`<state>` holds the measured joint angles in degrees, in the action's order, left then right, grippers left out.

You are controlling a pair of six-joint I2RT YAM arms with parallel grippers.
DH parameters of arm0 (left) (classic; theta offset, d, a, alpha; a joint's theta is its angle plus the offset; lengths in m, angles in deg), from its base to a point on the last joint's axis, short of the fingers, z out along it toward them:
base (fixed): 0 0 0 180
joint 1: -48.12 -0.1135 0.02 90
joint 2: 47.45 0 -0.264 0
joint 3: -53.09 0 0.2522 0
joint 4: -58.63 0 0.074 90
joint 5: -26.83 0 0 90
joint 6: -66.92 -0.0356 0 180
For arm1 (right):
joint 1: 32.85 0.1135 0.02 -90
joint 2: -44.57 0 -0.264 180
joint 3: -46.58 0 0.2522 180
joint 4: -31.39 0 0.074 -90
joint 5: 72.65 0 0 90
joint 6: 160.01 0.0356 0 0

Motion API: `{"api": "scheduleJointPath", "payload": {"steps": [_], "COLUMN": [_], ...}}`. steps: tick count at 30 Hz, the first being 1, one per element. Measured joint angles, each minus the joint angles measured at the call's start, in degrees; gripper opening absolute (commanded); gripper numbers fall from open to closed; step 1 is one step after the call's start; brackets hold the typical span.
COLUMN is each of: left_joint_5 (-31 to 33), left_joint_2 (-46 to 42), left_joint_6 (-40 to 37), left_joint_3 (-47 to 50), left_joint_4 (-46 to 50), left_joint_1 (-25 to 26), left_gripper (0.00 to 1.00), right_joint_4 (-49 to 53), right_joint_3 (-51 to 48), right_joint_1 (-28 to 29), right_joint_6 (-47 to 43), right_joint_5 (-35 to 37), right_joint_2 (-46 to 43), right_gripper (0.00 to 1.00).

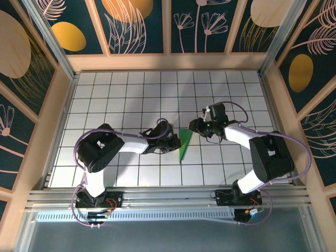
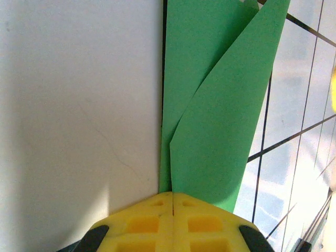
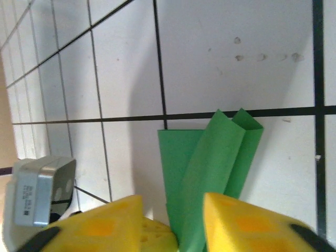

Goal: Fold a paper plane with a square sheet of paper (fold left side to right side)
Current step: Fold the wing for the fifth time at the center of the table.

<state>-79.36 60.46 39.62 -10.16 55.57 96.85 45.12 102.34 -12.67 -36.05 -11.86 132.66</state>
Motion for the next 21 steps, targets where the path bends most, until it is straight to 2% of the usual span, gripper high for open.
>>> {"api": "scheduleJointPath", "payload": {"steps": [3, 5, 9, 21], "left_joint_5": [0.0, 0.0, 0.0, 0.0], "left_joint_2": [0.0, 0.0, 0.0, 0.0], "left_joint_6": [0.0, 0.0, 0.0, 0.2], "left_joint_3": [0.0, 0.0, 0.0, 0.0], "left_joint_4": [0.0, 0.0, 0.0, 0.0], "left_joint_1": [0.0, 0.0, 0.0, 0.0], "left_gripper": [0.0, 0.0, 0.0, 0.0], "right_joint_4": [-1.0, -1.6, -3.4, -4.4], "right_joint_3": [-1.4, -2.1, -2.3, -2.3], "right_joint_1": [0.3, 0.9, 2.0, 3.2], "right_joint_6": [0.6, 0.9, 1.1, 0.9], "right_joint_5": [-1.2, -1.9, -2.7, -2.3], "right_joint_2": [0.1, 0.5, 2.4, 5.6], "right_gripper": [0.14, 0.1, 0.07, 0.06]}}
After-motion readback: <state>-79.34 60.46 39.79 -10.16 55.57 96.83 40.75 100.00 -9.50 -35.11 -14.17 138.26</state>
